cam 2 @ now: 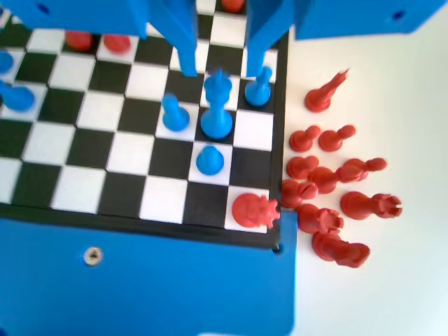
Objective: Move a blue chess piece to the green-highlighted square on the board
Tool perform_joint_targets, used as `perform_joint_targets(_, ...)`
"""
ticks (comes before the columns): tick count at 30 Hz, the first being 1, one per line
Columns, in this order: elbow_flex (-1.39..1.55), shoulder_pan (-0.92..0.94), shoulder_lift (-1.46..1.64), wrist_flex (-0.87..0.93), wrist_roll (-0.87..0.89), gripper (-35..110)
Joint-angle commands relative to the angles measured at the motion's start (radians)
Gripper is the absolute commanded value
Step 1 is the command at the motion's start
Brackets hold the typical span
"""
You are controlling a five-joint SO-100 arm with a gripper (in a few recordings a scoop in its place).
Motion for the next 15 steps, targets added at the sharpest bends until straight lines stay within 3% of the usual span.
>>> perform_joint_targets(1,-0.141,-0.011,0.078,0.149,0.018,5)
perform_joint_targets(15,-0.256,-0.124,0.468,0.476,0.150,1)
